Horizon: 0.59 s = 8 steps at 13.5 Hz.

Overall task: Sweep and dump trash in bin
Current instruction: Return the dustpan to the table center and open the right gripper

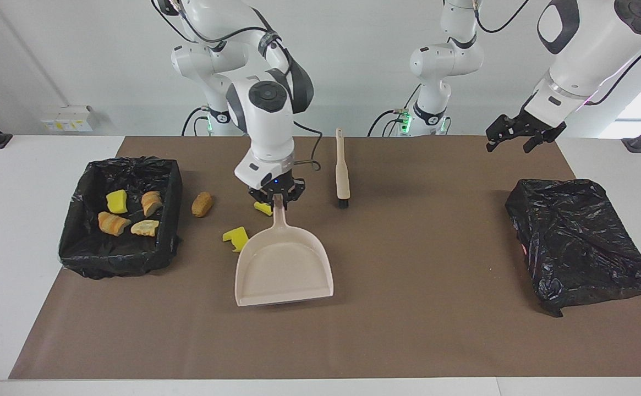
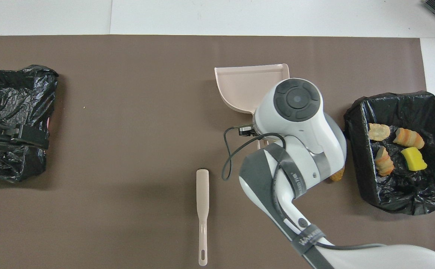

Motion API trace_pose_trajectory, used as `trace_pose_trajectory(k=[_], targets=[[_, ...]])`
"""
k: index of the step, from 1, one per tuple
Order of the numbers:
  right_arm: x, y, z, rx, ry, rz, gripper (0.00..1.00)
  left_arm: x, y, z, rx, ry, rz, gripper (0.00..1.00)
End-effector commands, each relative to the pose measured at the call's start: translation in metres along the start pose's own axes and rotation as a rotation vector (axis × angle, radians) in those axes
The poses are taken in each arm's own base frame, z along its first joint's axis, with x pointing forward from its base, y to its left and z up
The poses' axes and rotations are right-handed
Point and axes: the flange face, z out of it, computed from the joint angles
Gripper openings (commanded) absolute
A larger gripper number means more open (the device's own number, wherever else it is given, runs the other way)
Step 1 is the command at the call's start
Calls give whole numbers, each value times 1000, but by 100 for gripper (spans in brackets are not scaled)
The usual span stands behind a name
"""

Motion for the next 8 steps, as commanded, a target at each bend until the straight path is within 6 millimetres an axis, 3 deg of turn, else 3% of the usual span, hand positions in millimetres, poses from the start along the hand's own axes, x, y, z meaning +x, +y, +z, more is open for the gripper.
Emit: trace_pose_trajectory(k=[1, 3, 5, 6, 7, 8], targets=[[20, -56, 26, 39, 8, 87, 0, 4, -4, -3, 14, 14, 5, 100], [27, -100, 53, 56, 18, 130, 0, 5, -3, -4, 12, 23, 7, 100], [32, -115, 53, 68, 29, 148, 0, 6, -2, -4, 13, 33, 11, 100], [29, -115, 53, 54, 25, 151, 15, 8, -2, -5, 11, 49, 10, 100], [28, -116, 50, 46, 33, 151, 76, 8, -2, -5, 11, 54, 8, 100], [24, -121, 45, 40, 48, 135, 100, 8, -2, -5, 11, 55, 8, 100]])
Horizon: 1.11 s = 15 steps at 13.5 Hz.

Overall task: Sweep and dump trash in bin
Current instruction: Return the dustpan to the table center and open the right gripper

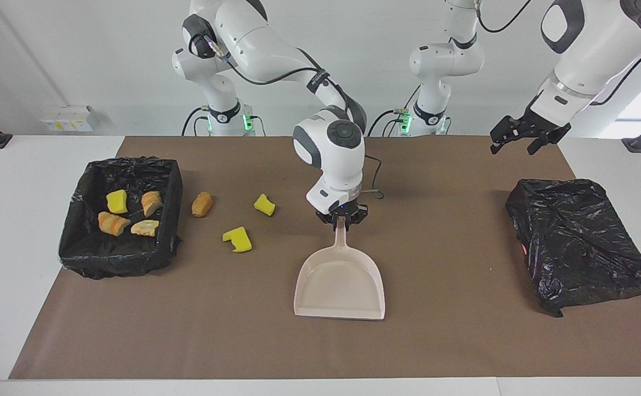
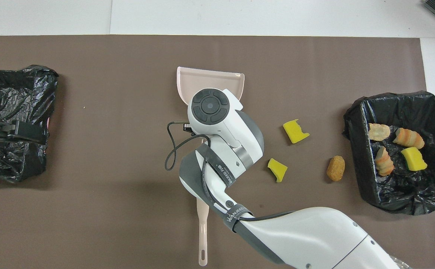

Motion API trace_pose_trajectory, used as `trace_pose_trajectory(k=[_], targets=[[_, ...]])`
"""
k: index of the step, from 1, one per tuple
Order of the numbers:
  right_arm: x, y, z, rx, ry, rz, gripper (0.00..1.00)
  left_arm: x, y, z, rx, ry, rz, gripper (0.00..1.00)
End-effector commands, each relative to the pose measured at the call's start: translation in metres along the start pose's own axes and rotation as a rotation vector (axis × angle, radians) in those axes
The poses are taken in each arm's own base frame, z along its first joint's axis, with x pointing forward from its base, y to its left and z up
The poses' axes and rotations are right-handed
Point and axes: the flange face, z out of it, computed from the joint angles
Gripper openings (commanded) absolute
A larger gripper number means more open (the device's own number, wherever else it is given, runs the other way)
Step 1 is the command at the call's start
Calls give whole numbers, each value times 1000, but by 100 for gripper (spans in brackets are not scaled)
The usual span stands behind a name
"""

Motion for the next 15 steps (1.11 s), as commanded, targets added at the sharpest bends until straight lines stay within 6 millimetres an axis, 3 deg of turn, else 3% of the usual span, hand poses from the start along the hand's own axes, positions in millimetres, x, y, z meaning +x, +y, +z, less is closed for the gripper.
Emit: trace_pose_trajectory(k=[1, 4, 7, 8, 12, 15], targets=[[-3, -4, -29, -9, 32, 10, 100, 3, 0, -2, 13, 17, 12, 100], [-31, 7, -59, -14, 23, 8, 100, 3, 0, -2, 13, 16, 13, 100], [-80, 24, -80, -30, 5, -10, 100, 2, 2, 0, 14, 11, 16, 100], [-97, 31, -82, -33, -10, -1, 100, 2, 5, 0, 12, 12, 19, 100], [-176, 18, -79, -64, -18, -23, 100, 0, 6, 10, 13, -7, 22, 100], [-226, 27, -67, -66, -5, -20, 100, -2, 6, 12, 13, -17, 22, 100]])
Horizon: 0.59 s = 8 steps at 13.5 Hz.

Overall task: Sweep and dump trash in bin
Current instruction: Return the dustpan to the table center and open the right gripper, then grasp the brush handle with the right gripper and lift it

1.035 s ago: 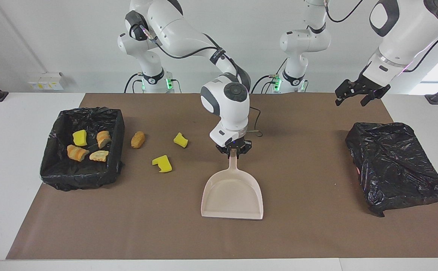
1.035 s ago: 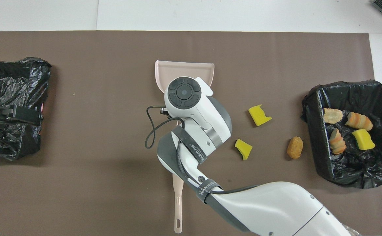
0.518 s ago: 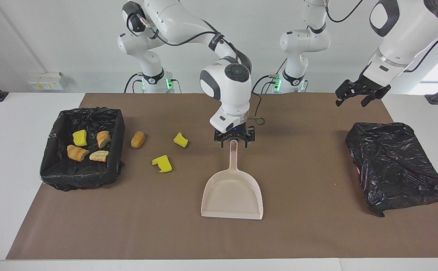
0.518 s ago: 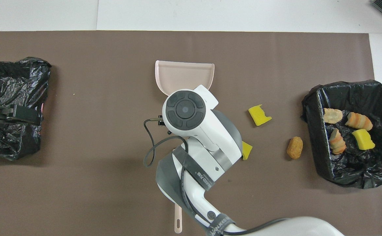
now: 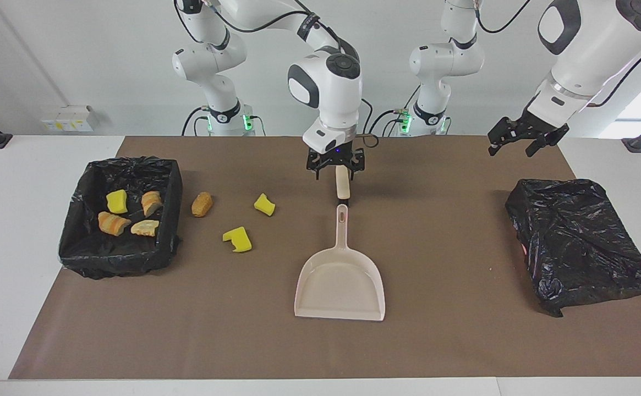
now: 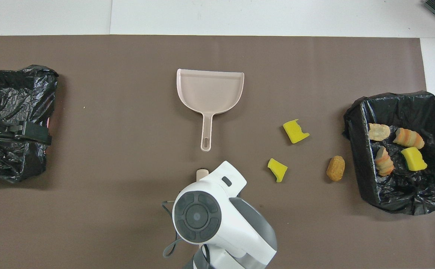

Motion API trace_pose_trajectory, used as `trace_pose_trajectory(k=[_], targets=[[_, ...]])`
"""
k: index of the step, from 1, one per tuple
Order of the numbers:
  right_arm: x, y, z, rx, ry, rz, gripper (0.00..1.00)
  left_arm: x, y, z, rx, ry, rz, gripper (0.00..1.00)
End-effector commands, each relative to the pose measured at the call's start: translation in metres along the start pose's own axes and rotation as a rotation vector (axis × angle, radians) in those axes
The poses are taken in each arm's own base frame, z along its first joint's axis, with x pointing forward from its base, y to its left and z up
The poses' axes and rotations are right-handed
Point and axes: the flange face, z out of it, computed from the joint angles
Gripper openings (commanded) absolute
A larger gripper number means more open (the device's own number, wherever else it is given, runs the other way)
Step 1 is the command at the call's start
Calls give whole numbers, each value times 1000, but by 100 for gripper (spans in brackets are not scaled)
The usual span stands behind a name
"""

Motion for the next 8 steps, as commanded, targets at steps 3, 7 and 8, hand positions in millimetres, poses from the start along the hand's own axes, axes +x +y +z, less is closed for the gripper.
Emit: trace_pose_trajectory(k=[3, 7, 8], targets=[[-62, 18, 17, 87, -10, 57, 100, -6, 0, 4, 13, -8, 10, 100], [-86, 10, 34, 103, -26, 42, 94, -7, 0, 7, 13, -14, 11, 100], [-94, 4, 44, 110, -24, 49, 93, -8, 0, 6, 13, -17, 11, 100]])
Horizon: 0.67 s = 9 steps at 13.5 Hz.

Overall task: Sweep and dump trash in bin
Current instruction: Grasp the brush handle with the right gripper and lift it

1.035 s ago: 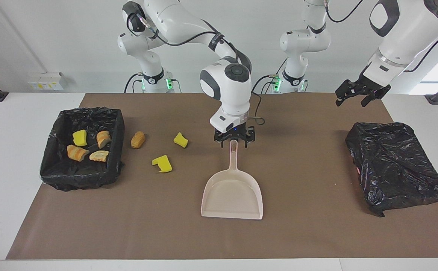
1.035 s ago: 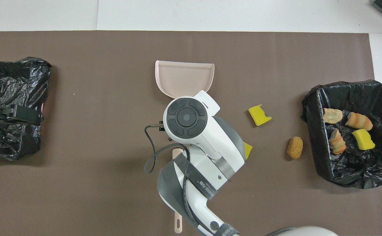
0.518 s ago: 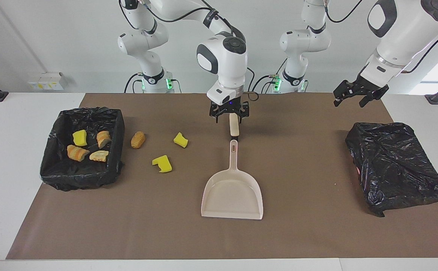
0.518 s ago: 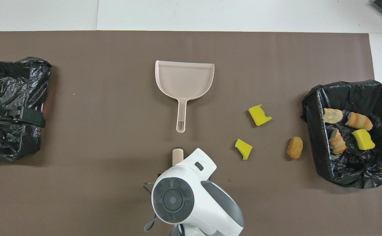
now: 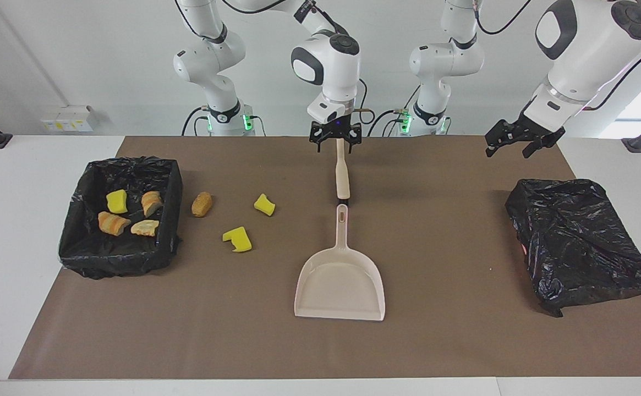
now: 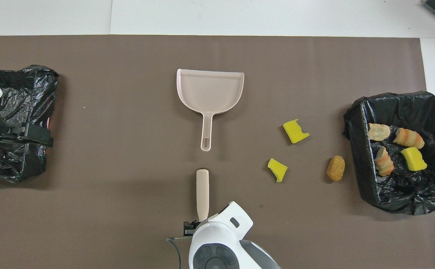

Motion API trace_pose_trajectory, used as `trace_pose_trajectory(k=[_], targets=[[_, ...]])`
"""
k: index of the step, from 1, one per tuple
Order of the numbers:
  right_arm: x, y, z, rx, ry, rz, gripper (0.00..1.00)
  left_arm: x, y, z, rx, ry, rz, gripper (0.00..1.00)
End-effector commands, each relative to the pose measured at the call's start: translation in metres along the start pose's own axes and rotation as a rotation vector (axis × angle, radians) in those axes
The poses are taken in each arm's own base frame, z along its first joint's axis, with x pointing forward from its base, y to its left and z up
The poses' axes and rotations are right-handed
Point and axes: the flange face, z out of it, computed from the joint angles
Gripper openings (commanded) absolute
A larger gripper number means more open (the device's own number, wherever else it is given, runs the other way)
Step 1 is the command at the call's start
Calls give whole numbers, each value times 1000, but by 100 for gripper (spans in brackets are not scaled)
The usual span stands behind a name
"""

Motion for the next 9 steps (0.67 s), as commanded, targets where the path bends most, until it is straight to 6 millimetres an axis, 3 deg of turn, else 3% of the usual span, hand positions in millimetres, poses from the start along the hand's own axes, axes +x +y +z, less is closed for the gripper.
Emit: trace_pose_trajectory(k=[1, 2, 9], targets=[[-21, -7, 26, 27, -5, 28, 92, -8, 0, 1, 13, -4, 12, 100], [-28, -12, 31, 22, -11, 10, 89, -8, 0, 1, 13, -4, 12, 100], [-29, -13, 47, 2, -30, -16, 72, -10, 0, 1, 13, -8, 14, 100]])
